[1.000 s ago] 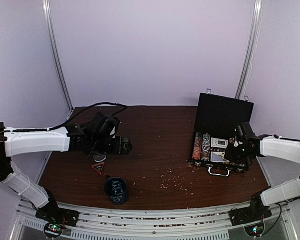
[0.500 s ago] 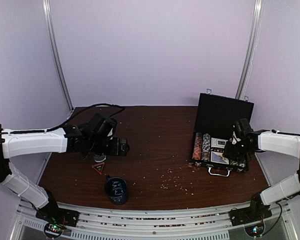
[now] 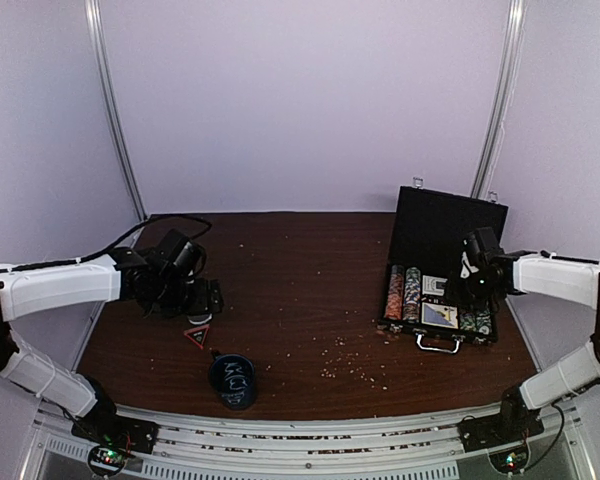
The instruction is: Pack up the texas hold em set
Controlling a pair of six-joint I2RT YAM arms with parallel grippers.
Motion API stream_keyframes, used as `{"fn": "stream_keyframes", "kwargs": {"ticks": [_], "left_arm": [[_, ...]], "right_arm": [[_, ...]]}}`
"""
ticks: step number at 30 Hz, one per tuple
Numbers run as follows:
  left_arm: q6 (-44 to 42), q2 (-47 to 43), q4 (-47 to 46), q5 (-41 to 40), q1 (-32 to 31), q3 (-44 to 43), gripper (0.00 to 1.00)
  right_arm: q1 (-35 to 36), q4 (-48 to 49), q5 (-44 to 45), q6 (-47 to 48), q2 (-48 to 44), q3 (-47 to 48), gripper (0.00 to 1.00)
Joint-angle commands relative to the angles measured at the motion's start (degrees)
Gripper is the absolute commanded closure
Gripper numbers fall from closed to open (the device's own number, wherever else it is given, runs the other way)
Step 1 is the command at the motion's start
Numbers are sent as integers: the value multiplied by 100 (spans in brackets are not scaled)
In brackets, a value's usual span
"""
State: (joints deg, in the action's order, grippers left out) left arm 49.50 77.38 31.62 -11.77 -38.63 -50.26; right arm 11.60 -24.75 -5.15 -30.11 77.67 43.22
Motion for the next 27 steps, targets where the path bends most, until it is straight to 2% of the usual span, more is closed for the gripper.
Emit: {"fn": "stream_keyframes", "kwargs": {"ticks": [1,6,14,22,27], "left_arm": [[187,1,143,166,189,108,6],[154,137,193,263,414,91,4],[12,370,72,357,807,70,2],[-483,1119,-206,585,975,-248,2],[-773,1573,-195,446,1001,-534,7]], "right_arm": [[0,347,-33,-222,265,-378,71],[1,445,-130,-212,527,-352,71],[1,73,21,-55,233,95,69],[1,-3,-116,-236,-24,215,63],[1,-34,-205,-323,-123,311,61]]}}
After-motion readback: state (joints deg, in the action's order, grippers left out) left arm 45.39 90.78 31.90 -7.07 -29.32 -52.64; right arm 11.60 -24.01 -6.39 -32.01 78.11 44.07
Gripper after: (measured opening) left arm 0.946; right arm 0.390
